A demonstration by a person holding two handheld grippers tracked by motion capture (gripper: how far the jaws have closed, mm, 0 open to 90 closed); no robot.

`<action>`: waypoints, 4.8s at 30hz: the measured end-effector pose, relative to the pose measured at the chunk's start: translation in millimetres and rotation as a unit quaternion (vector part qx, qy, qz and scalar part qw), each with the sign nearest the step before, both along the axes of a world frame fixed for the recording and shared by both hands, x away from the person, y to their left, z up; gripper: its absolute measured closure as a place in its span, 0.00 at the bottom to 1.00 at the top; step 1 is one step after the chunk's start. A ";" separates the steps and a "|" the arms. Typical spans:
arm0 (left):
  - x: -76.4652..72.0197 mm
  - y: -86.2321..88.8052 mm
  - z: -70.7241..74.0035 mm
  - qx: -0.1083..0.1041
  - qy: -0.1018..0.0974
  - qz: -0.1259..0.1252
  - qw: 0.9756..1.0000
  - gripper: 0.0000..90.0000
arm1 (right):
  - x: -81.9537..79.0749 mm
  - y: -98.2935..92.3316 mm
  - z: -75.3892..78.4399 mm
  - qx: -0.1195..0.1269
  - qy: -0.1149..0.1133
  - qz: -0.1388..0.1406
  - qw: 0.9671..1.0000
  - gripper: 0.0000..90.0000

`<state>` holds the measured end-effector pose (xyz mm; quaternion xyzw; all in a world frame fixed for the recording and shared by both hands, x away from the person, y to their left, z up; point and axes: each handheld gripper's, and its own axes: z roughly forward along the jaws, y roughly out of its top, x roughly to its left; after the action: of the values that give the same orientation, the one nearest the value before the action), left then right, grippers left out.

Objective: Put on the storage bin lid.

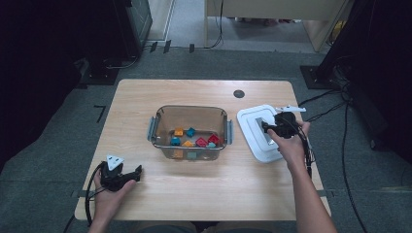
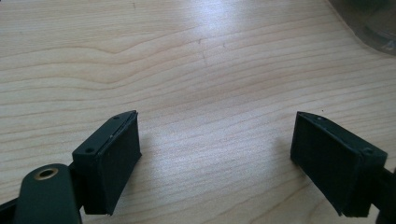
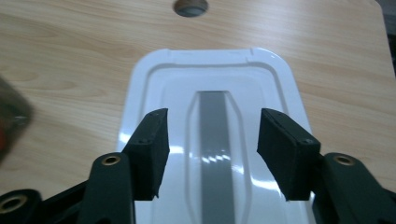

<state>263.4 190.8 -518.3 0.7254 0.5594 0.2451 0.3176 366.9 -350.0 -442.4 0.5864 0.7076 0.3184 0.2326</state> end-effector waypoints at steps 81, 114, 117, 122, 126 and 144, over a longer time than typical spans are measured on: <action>0.1 0.0 0.7 0.003 0.006 -0.008 1.000 0.15 | 6.4 111.1 70.4 0.052 -0.084 0.355 0.930 0.76; -0.2 -0.3 0.8 0.003 0.006 -0.009 1.000 0.15 | -14.3 108.6 71.3 0.049 -0.036 0.138 0.989 0.63; 0.2 -0.4 0.9 0.003 0.007 -0.010 1.000 0.15 | -17.2 97.9 62.1 0.088 -0.028 0.096 0.991 0.63; -0.1 -0.4 0.7 0.003 0.006 -0.010 1.000 0.15 | -15.7 99.1 53.1 0.108 -0.014 0.081 0.991 0.65; -0.1 -0.4 0.7 0.002 0.006 -0.009 1.000 0.15 | -13.6 105.2 51.0 0.102 -0.019 0.073 0.992 0.67; -0.6 -0.2 0.6 0.003 0.005 -0.011 1.000 0.15 | 16.6 135.1 48.5 0.084 -0.033 0.092 0.992 0.71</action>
<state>262.8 190.5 -517.7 0.7336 0.5526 0.2392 0.3152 383.5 -214.9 -393.9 0.5255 0.7214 0.4155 0.1754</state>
